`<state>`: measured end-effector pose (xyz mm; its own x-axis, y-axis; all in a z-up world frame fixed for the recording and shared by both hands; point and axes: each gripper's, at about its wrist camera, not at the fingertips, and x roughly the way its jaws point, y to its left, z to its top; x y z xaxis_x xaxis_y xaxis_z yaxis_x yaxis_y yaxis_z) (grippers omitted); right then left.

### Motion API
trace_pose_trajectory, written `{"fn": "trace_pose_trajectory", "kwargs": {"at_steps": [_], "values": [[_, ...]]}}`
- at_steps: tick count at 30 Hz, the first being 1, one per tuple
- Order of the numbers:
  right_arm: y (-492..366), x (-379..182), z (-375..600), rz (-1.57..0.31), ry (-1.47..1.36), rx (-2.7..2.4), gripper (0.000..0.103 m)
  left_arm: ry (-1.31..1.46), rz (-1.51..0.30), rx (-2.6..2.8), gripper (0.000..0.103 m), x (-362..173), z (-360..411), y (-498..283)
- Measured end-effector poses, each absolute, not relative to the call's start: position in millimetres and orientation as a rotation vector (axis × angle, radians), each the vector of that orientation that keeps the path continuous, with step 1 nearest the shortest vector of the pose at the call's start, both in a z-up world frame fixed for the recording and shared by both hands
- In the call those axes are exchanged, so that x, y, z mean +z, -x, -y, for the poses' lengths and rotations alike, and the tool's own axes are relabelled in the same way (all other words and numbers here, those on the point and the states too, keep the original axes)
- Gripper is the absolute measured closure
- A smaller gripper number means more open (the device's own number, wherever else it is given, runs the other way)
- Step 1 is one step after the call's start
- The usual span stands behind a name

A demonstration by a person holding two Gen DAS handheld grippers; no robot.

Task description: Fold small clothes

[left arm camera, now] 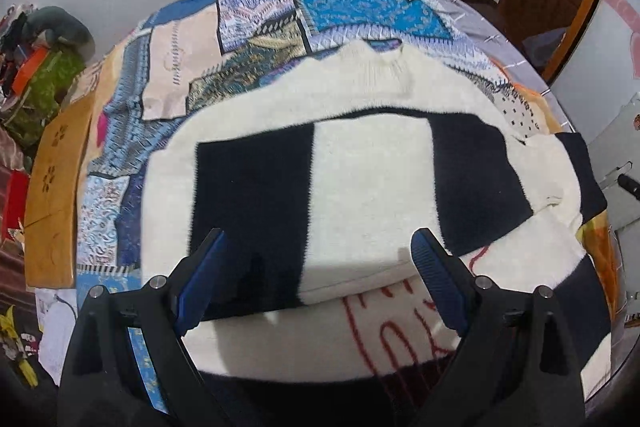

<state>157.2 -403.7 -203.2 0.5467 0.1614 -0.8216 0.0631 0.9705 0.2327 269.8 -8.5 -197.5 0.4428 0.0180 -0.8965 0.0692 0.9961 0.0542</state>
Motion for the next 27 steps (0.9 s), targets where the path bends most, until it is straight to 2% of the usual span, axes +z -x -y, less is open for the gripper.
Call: {"fn": "trace_pose_trajectory", "kwargs": {"at_steps": [9, 14, 17, 19, 20, 21, 23, 27], "values": [[-164.3, -248.5, 398.1, -1.093, -0.364, 0.102, 0.05, -0.118, -1.176, 0.002, 0.011, -224.3, 14.1, -282.7], [-167.5, -265.0, 396.2, -1.117, -0.395, 0.108, 0.04, -0.09, -1.2, 0.008, 0.011, -236.9, 12.1, -286.2], [-167.2, -270.8, 393.2, -1.122, -0.39, 0.112, 0.04, -0.064, -1.207, 0.004, 0.011, -239.3, 9.5, -287.3], [-165.8, -270.3, 391.0, -1.111, -0.374, 0.108, 0.043, -0.054, -1.211, 0.001, 0.011, -239.9, 8.1, -287.7], [-164.9, -269.2, 389.7, -1.104, -0.371, 0.108, 0.048, -0.051, -1.212, 0.001, 0.011, -239.9, 7.7, -287.7], [-164.4, -267.6, 389.3, -1.095, -0.367, 0.11, 0.059, -0.047, -1.213, 0.001, 0.011, -239.6, 7.7, -287.5], [-163.6, -263.3, 388.5, -1.083, -0.363, 0.125, 0.074, -0.039, -1.212, 0.002, 0.011, -238.7, 7.1, -286.4], [-162.3, -248.7, 385.8, -1.039, -0.346, 0.141, 0.087, -0.031, -1.207, 0.001, 0.011, -235.9, 6.4, -282.5]]}}
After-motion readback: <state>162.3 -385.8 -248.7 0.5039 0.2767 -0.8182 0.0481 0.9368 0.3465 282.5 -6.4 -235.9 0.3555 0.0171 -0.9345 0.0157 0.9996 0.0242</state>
